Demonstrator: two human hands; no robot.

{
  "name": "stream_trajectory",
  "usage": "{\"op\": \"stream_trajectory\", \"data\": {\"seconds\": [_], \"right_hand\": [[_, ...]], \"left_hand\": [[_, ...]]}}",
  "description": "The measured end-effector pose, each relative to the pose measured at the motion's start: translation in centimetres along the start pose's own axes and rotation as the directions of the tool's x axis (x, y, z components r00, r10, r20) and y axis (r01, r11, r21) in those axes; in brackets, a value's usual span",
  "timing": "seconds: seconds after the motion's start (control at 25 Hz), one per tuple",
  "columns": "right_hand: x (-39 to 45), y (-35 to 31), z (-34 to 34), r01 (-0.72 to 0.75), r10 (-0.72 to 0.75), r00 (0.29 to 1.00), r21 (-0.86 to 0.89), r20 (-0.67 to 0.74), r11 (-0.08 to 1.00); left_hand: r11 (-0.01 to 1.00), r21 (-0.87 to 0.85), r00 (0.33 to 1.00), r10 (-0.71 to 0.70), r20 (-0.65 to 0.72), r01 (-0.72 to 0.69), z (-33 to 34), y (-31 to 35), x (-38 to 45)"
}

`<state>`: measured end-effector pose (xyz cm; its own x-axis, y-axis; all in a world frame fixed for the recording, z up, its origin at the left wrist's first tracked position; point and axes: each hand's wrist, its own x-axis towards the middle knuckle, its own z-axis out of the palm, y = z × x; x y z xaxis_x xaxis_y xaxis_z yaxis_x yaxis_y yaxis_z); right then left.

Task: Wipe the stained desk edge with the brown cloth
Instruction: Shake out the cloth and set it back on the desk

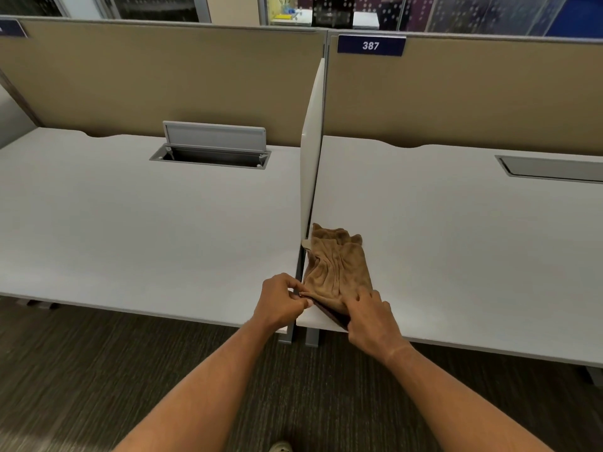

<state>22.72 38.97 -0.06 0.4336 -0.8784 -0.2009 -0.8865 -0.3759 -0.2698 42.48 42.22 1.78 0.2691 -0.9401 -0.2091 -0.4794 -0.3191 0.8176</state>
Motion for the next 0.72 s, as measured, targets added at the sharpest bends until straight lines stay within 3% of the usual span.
{"op": "stream_trajectory", "data": {"seconds": [0.4, 0.72], "right_hand": [[-0.3, 2.0, -9.1, -0.278, 0.301, 0.941, 0.154, -0.154, 0.948], [1.5, 2.6, -19.0, -0.221, 0.374, 0.856, 0.401, -0.357, 0.889]], "left_hand": [[0.977, 0.047, 0.973, 0.212, -0.095, -0.209, -3.5, 6.3, 1.6], [0.925, 0.11, 0.915, 0.376, -0.149, -0.363, -7.4, 13.5, 4.7]]}}
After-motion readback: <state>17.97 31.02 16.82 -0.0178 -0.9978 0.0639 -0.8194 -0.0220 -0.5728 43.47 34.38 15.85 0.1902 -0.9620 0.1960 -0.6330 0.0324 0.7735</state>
